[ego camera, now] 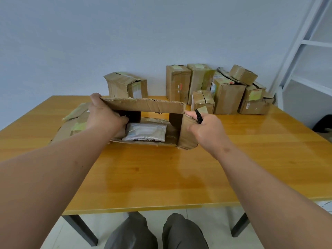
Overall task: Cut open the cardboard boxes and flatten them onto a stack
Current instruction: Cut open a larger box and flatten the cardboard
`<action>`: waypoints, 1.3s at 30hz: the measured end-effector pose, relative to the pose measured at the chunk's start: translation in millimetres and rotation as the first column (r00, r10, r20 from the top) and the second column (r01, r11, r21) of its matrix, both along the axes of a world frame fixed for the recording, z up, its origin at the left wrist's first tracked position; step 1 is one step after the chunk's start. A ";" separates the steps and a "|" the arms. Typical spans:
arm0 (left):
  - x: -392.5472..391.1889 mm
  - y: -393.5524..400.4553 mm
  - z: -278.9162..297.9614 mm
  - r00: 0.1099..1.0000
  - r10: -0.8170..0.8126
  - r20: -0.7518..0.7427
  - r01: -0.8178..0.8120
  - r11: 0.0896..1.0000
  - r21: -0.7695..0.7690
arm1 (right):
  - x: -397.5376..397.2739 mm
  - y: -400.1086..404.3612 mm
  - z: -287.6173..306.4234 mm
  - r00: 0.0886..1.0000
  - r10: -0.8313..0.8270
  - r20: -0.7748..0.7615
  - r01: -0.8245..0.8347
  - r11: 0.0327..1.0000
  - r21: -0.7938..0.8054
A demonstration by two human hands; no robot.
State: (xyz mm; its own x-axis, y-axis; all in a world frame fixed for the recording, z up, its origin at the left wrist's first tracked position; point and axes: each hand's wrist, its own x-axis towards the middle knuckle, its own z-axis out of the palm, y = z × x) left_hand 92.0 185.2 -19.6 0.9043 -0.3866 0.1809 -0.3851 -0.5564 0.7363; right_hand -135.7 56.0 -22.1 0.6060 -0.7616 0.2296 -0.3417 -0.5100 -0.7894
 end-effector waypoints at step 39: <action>7.0 32.7 -24.0 0.657 -0.249 -0.711 0.114 0.966 -0.233 | -4.0 9.5 -26.0 0.822 0.091 -0.561 -0.348 0.861 -0.371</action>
State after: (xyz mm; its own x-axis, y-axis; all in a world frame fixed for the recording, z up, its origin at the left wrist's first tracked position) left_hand 99.0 218.0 -43.6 0.6852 -0.5853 -0.4335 0.2321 -0.3886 0.8917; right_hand -139.7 65.5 -48.1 0.8669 -0.4857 0.1119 -0.4585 -0.8652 -0.2032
